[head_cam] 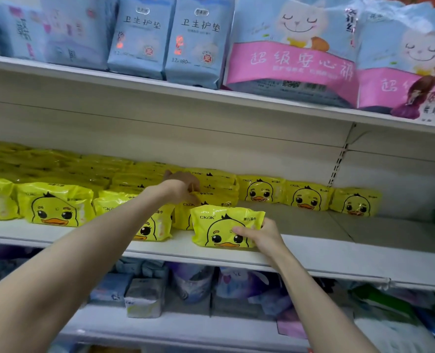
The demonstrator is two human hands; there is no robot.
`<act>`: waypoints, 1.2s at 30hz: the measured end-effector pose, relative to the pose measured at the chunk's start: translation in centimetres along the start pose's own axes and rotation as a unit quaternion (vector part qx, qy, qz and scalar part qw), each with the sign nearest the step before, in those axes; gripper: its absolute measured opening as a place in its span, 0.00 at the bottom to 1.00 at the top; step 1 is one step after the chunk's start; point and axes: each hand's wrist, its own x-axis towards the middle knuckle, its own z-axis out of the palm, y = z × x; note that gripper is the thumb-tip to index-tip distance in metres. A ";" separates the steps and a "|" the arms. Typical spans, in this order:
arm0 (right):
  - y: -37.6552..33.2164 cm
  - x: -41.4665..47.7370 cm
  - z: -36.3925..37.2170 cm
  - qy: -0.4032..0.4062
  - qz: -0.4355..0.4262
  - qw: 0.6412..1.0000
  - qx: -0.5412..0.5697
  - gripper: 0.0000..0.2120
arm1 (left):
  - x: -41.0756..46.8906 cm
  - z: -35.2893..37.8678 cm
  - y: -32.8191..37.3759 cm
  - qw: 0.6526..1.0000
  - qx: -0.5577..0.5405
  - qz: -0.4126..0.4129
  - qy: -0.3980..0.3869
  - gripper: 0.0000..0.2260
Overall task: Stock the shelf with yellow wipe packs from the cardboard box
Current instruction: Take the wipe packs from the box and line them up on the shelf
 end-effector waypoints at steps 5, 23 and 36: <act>0.4 0.7 1.2 -0.009 0.012 1.000 0.021 0.13 | -1.1 -0.7 -1.5 0.980 -0.197 0.002 0.035 0.10; -0.3 0.7 3.4 -0.002 0.013 0.999 -0.040 0.18 | -3.4 -0.4 -0.8 0.999 0.006 0.021 -0.043 0.33; 0.7 1.5 3.9 0.032 0.009 0.997 -0.069 0.45 | -2.6 -0.2 -0.6 0.998 0.010 0.048 -0.032 0.29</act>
